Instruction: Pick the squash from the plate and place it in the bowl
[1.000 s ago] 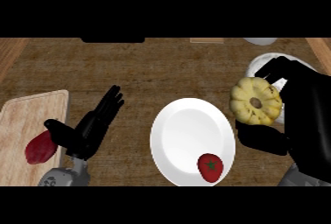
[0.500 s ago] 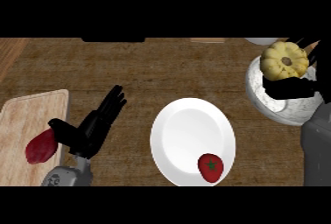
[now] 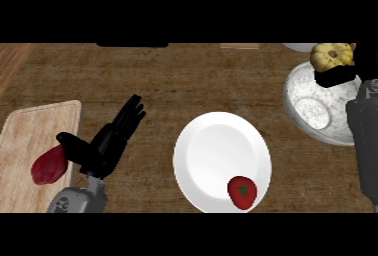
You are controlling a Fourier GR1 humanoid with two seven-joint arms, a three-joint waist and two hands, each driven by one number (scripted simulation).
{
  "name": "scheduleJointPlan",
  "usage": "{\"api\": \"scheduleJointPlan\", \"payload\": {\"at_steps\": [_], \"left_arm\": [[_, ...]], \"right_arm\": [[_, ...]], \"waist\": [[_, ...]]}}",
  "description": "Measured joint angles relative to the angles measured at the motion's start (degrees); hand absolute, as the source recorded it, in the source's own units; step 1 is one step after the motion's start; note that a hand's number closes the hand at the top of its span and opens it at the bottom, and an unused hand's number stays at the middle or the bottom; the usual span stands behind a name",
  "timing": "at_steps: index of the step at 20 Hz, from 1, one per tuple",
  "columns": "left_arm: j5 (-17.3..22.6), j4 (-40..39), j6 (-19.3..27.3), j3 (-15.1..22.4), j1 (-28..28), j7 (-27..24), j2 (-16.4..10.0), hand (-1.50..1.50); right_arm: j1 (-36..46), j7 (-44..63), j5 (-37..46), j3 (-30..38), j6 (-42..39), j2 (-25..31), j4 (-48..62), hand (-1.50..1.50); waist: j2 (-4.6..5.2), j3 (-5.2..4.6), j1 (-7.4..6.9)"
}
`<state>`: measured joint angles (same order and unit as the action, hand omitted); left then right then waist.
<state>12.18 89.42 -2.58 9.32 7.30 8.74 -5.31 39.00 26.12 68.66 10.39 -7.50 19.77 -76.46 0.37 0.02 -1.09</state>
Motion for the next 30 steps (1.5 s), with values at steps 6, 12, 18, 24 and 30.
{"api": "scheduleJointPlan", "payload": {"at_steps": [6,12,18,24,30], "left_arm": [[0.0,-0.6,-0.9,-0.4,0.3,-0.5,-0.2,0.00],[-0.4,-0.6,-0.4,-0.5,1.2,0.5,0.5,0.00],[-0.3,-0.7,-0.3,-1.2,1.1,0.6,0.3,0.00],[-0.3,-0.4,0.0,-1.8,-0.9,0.2,0.1,0.00],[-0.1,-0.6,0.1,-3.1,-1.9,-0.2,-0.5,0.00]], "right_arm": [[4.2,-0.3,-0.5,4.5,2.5,2.1,17.6,-1.50],[6.6,-8.1,-6.2,10.3,10.7,2.6,29.8,-1.50],[8.2,-17.4,-17.8,18.9,19.2,-0.1,28.2,-1.50],[4.4,-28.4,-31.2,24.2,20.4,-4.8,16.5,-1.50],[-6.8,-31.3,-41.4,24.7,14.4,-11.6,-4.2,-1.50]], "waist": [[0.20,0.03,-0.44],[0.16,0.07,-0.31],[-0.18,0.17,0.48],[-0.96,0.06,2.29],[-1.64,-0.05,4.26]]}}
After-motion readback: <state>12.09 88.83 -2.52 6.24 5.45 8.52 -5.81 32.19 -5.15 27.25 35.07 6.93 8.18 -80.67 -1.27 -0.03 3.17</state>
